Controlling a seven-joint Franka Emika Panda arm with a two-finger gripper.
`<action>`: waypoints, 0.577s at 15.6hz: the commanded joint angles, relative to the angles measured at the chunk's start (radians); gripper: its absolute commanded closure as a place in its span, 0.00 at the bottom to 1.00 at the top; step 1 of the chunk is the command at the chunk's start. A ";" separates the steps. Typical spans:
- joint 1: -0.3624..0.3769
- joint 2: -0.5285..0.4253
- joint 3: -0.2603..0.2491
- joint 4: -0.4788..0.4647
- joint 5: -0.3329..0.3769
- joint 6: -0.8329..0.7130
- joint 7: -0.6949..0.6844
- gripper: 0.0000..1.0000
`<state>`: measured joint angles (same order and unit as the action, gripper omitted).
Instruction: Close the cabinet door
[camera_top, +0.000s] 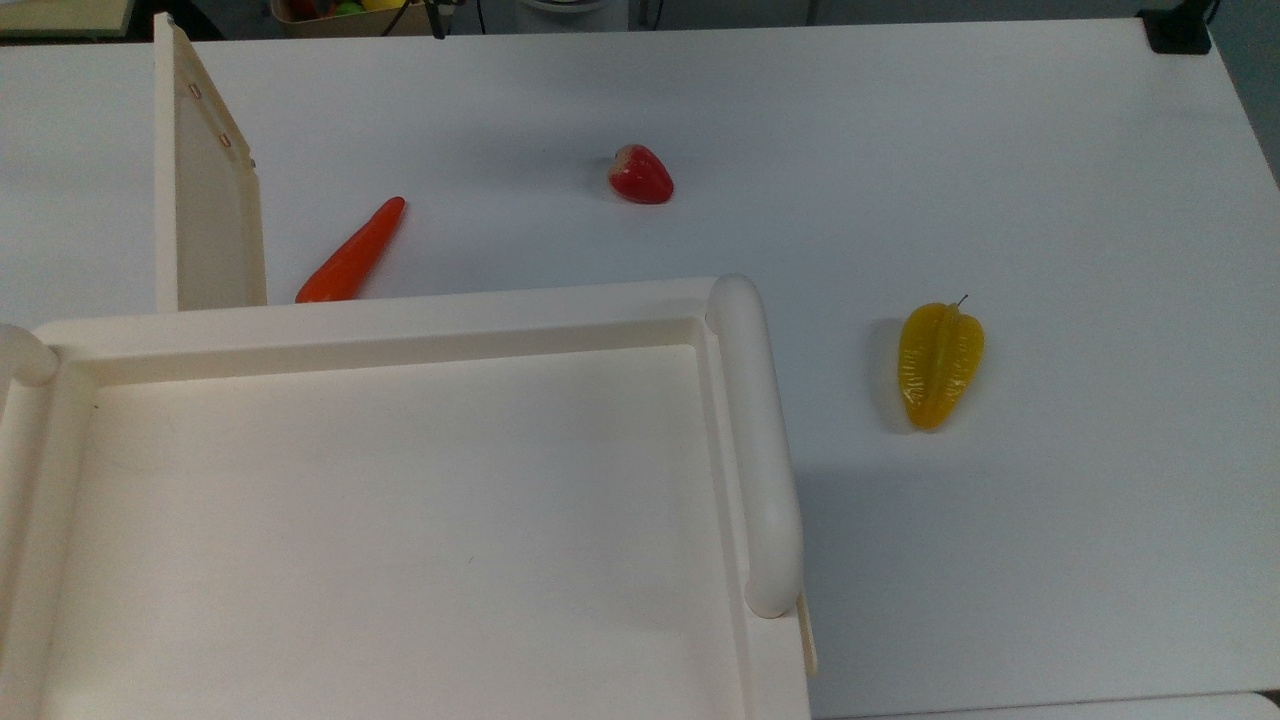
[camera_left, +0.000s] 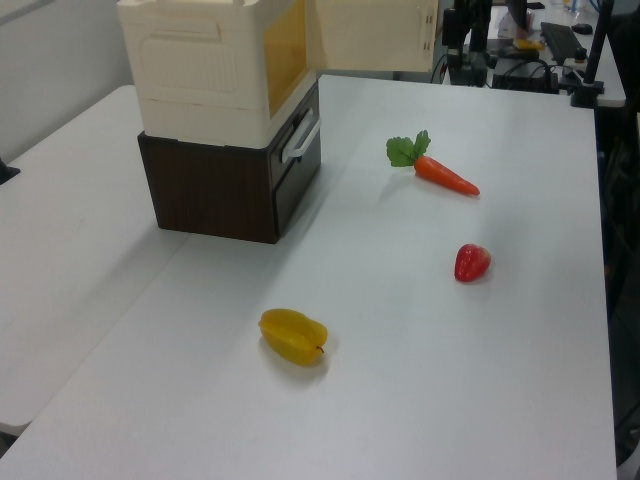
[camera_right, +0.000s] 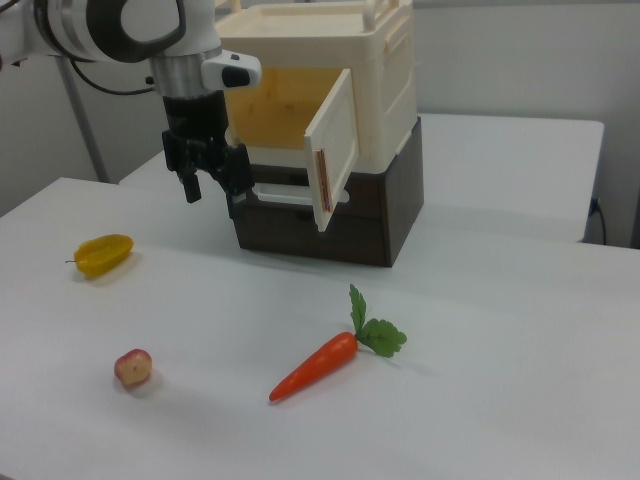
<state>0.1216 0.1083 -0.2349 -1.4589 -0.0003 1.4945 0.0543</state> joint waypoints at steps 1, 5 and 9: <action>0.007 -0.030 0.000 -0.034 -0.012 -0.007 -0.001 0.00; 0.006 -0.030 -0.001 -0.034 0.009 -0.007 -0.005 0.00; 0.006 -0.029 -0.001 -0.034 0.014 -0.007 -0.013 0.00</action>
<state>0.1219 0.1083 -0.2347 -1.4604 0.0027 1.4945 0.0542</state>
